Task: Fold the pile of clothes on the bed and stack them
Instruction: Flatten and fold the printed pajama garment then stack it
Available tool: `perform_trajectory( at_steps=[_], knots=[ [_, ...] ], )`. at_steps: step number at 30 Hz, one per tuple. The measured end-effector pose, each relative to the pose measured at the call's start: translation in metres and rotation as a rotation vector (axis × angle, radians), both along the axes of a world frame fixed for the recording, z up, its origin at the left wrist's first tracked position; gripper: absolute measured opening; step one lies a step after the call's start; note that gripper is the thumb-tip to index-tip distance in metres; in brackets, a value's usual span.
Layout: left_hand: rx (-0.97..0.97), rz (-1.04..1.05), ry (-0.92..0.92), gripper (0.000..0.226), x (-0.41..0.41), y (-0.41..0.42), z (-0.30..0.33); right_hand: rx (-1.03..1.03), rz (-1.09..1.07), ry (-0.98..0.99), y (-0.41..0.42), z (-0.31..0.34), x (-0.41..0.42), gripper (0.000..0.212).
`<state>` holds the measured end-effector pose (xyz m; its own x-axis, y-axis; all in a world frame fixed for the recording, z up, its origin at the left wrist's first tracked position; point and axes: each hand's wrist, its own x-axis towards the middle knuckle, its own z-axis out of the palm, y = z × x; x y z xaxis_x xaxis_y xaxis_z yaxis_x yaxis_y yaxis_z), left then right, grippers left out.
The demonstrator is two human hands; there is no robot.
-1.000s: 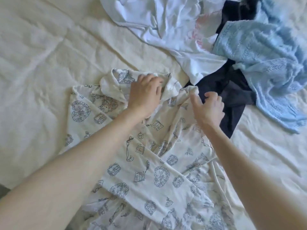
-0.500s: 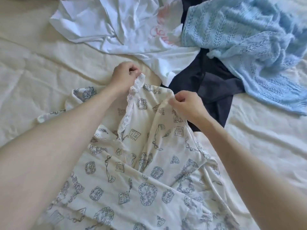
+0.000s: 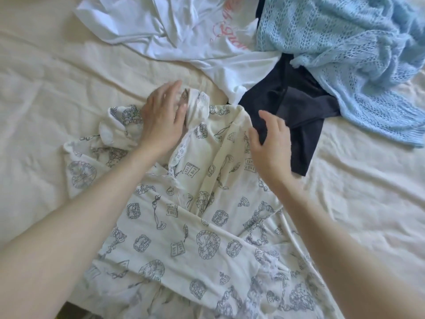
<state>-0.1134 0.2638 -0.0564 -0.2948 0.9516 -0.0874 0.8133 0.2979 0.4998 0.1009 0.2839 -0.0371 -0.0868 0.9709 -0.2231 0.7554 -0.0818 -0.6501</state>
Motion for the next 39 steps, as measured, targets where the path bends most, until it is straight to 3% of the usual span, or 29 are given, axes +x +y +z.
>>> perform_trajectory(
  at_steps=[3,7,10,13,18,23,26,29,33,37,39],
  knots=[
    [-0.168,-0.102,0.105,0.057,0.007,-0.088,0.008,0.049,0.106,-0.089,-0.062,0.004,0.012,0.047],
    [-0.342,-0.081,0.119,0.056,0.025,-0.213,0.018,0.008,0.304,-0.235,-0.154,0.008,0.034,0.05],
    [-0.472,-0.132,0.11,0.051,0.047,-0.288,0.026,-0.084,0.417,-0.318,-0.21,0.01,0.043,0.053],
    [-0.556,-0.248,0.133,0.061,0.063,-0.326,0.028,-0.229,0.513,-0.431,-0.244,0.006,0.051,0.054],
    [-0.355,-0.091,0.033,0.05,0.067,-0.271,0.03,-0.299,0.573,-0.466,-0.249,0.002,0.055,0.051],
    [-0.085,-0.014,0.141,0.051,0.056,-0.148,0.023,-0.324,0.6,-0.497,-0.238,-0.008,0.05,0.049],
    [-0.123,-0.007,0.205,0.059,0.048,-0.097,0.01,-0.327,0.599,-0.49,-0.241,-0.012,0.053,0.049],
    [-0.162,-0.144,0.281,0.065,0.043,-0.077,0.003,-0.338,0.605,-0.465,-0.239,-0.012,0.055,0.05],
    [-0.213,-0.269,0.392,0.031,0.04,-0.083,0.001,-0.38,0.625,-0.461,-0.236,-0.011,0.057,0.051],
    [-0.122,-0.259,0.378,0.037,0.038,-0.057,0.004,-0.368,0.599,-0.453,-0.22,-0.007,0.054,0.043],
    [-0.17,-0.301,0.349,0.047,0.042,-0.036,0.001,-0.364,0.6,-0.444,-0.213,-0.006,0.053,0.039]
  ],
)
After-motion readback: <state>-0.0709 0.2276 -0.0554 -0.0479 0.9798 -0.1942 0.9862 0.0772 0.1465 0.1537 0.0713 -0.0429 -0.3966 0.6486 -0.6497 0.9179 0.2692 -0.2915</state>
